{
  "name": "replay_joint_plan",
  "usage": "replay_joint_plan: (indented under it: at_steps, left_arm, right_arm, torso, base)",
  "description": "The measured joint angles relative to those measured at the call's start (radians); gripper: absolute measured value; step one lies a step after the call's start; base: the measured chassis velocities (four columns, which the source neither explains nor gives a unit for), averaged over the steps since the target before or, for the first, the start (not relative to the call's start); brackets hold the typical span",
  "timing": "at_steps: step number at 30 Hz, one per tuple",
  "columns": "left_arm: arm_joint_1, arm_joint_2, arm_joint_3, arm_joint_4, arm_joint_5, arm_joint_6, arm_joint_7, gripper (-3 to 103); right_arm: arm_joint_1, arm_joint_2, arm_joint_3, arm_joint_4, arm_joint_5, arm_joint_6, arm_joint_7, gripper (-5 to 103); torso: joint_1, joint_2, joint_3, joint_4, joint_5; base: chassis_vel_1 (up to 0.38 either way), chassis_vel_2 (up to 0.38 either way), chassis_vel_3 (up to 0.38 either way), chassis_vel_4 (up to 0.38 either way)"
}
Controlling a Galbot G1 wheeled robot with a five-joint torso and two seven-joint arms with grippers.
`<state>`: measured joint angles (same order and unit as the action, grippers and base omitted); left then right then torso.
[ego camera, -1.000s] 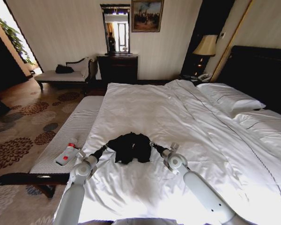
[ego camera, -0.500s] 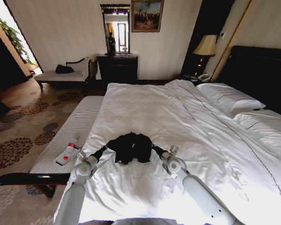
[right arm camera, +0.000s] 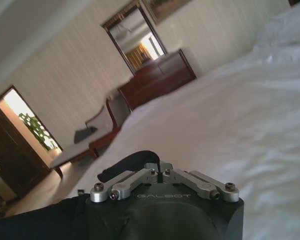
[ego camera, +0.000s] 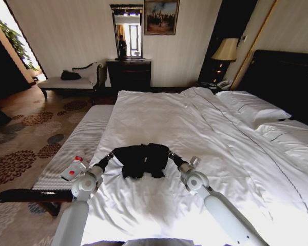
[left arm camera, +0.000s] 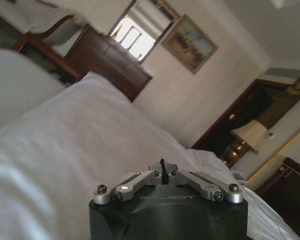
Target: Fold the clothes on the bed.
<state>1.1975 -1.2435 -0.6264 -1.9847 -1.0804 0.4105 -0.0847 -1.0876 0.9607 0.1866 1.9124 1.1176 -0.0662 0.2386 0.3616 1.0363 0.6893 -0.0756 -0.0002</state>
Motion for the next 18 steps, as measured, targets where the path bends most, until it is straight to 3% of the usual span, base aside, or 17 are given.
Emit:
replay_joint_plan:
  at_steps: [3,9,12,18]
  left_arm:
    - [0.028,0.062,0.003,-0.118,0.016,0.001,-0.003,0]
    - [0.032,0.111,-0.017,-0.227,-0.007,0.020,-0.003,0]
    - [0.032,0.148,-0.096,-0.361,-0.113,0.036,-0.027,0]
    - [0.064,0.152,-0.195,-0.476,-0.224,0.043,-0.055,0]
  right_arm:
    - [-0.056,-0.039,0.085,0.126,0.010,0.004,-0.035,0]
    - [-0.067,-0.082,0.168,0.253,0.047,0.010,-0.074,0]
    - [-0.072,-0.151,0.258,0.373,0.135,0.091,-0.144,0]
    - [-0.105,-0.183,0.303,0.471,0.167,0.153,-0.176,0]
  torso:
    - [0.000,0.000,0.000,0.0000,-0.0003]
    - [0.000,0.000,0.000,0.0001,-0.0003]
    - [0.000,0.000,0.000,0.0001,-0.0003]
    - [0.000,0.000,0.000,-0.0005,-0.0003]
  base:
    - [0.000,0.000,0.000,0.000]
    - [0.000,0.000,0.000,0.000]
    - [0.000,0.000,0.000,0.000]
    - [0.000,0.000,0.000,0.000]
